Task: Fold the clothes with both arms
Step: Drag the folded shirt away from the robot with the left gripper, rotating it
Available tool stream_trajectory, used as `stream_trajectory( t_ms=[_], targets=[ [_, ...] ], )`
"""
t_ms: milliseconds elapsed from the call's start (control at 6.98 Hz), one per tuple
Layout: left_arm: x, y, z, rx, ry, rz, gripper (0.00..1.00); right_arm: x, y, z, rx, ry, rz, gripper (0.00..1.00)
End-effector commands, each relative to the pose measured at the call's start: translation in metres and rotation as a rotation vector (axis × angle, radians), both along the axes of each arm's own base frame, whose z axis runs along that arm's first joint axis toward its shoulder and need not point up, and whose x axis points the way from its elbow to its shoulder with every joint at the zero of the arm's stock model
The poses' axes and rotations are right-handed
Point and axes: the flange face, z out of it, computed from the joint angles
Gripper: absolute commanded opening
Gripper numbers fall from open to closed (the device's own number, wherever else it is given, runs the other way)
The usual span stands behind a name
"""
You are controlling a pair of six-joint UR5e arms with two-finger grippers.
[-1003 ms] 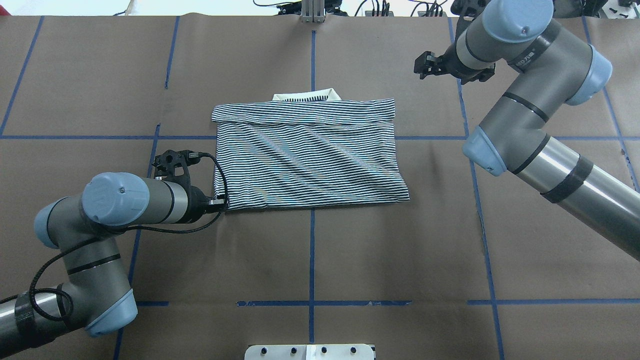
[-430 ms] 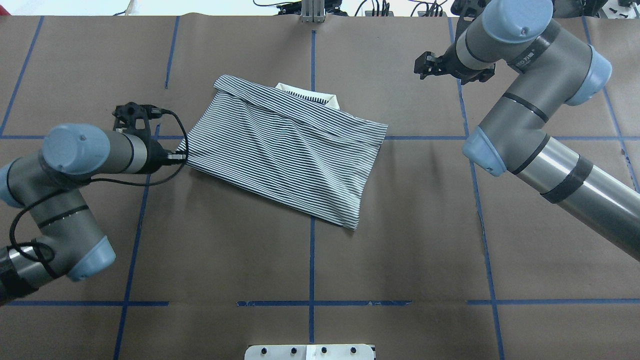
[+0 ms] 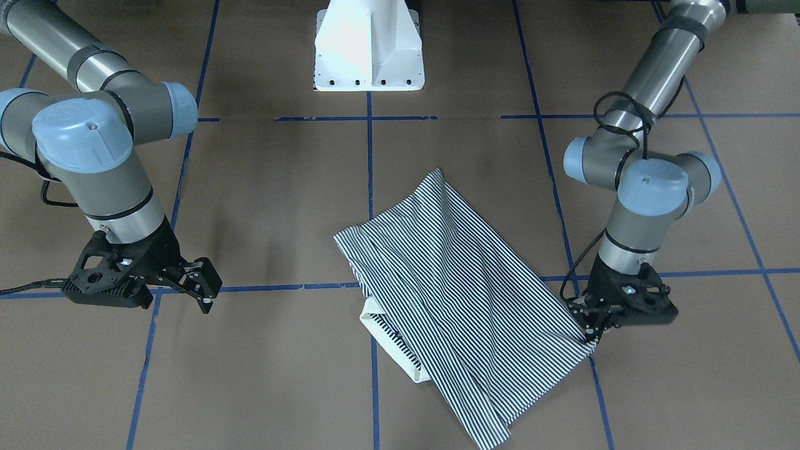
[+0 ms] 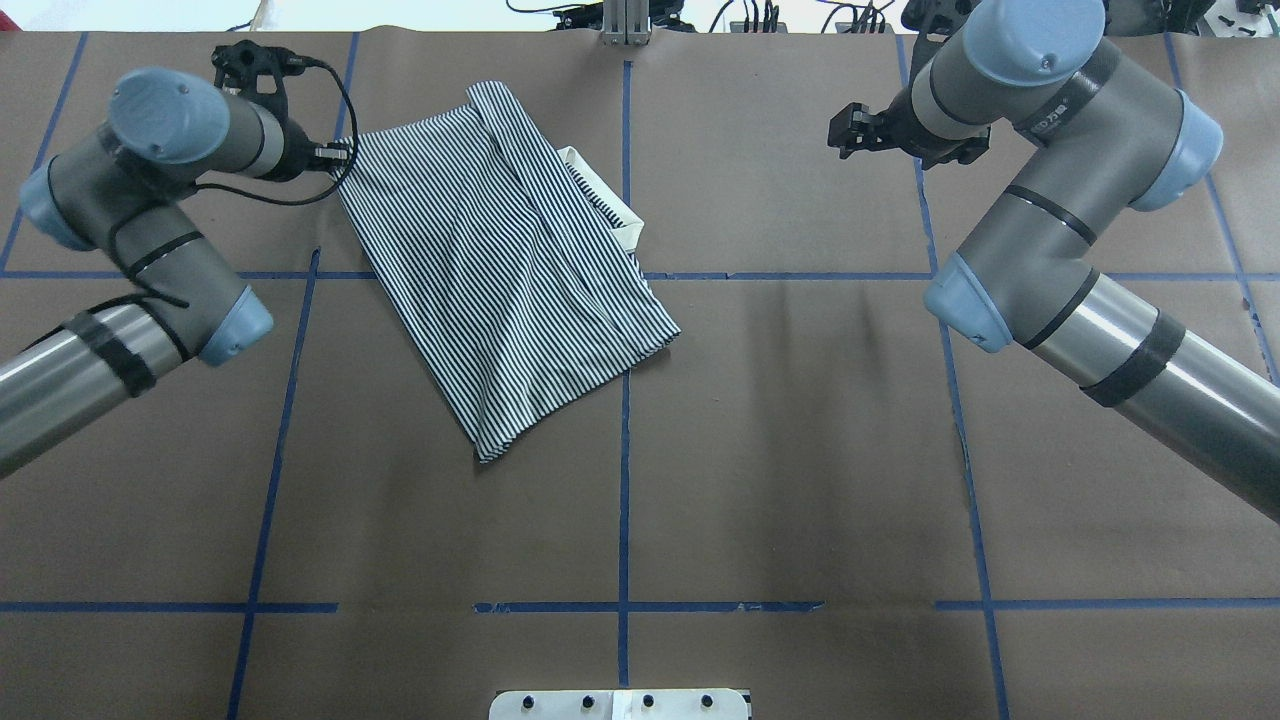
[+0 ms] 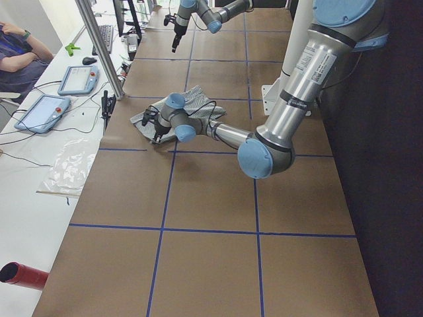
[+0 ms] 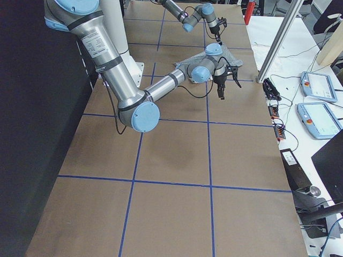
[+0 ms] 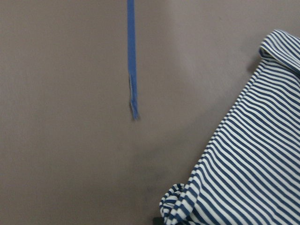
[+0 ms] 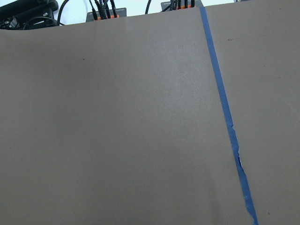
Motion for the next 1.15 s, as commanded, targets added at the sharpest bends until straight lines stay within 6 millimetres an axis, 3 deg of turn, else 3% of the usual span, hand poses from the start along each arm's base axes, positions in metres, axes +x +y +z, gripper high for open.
stream_trajectory(
  t_ms=[0,143,430,573,860,1003],
  targets=[
    [0.004,-0.058,0.003,0.032,-0.081,-0.076,0.0,0.0,-0.002,-0.001,-0.001,0.0,0.004,1.0],
    [-0.004,-0.059,0.007,0.091,-0.13,-0.026,0.98,-0.005,-0.001,-0.004,-0.021,-0.016,0.023,1.0],
    [-0.063,-0.082,0.004,0.149,-0.14,0.114,1.0,-0.04,-0.004,-0.041,-0.071,-0.078,0.078,1.0],
    [-0.079,-0.083,0.004,0.175,-0.132,0.154,1.0,-0.078,-0.013,-0.071,-0.084,-0.129,0.1,0.98],
    [-0.081,-0.078,0.003,0.182,-0.124,0.153,1.0,-0.181,-0.013,-0.118,-0.116,-0.232,0.236,0.78],
    [-0.082,-0.077,0.004,0.18,-0.124,0.153,1.0,-0.219,-0.005,-0.143,-0.135,-0.248,0.293,0.74]
  ],
)
